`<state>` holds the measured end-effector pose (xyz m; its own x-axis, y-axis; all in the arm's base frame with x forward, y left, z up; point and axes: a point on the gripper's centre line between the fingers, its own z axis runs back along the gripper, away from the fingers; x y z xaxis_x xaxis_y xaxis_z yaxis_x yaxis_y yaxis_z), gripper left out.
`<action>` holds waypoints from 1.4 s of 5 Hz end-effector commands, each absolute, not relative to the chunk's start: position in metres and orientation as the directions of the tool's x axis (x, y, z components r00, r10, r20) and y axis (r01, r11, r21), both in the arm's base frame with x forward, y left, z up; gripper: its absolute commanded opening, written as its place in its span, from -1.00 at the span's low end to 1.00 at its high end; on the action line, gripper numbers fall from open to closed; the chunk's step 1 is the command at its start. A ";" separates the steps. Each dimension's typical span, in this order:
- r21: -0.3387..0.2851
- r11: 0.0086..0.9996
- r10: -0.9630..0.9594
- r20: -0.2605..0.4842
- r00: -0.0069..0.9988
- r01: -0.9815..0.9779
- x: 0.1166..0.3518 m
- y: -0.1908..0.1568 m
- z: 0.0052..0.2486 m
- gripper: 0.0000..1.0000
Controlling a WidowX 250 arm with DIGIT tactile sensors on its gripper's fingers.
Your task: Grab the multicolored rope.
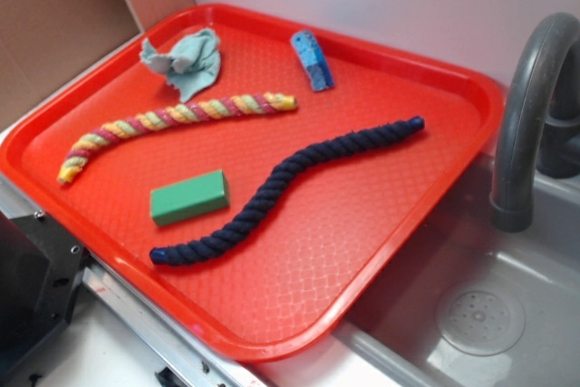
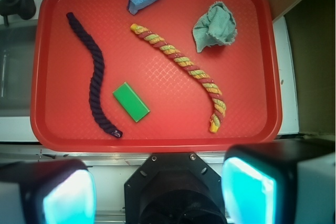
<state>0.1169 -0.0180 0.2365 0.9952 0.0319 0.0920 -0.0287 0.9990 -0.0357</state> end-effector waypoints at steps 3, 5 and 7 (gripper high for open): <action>-0.024 0.992 -0.115 0.222 0.968 0.123 0.135 0.027 0.212 1.00; 0.042 0.895 -0.437 0.288 0.852 0.444 0.176 0.048 0.175 1.00; 0.061 0.842 -0.534 0.229 0.814 0.536 0.199 0.039 0.132 1.00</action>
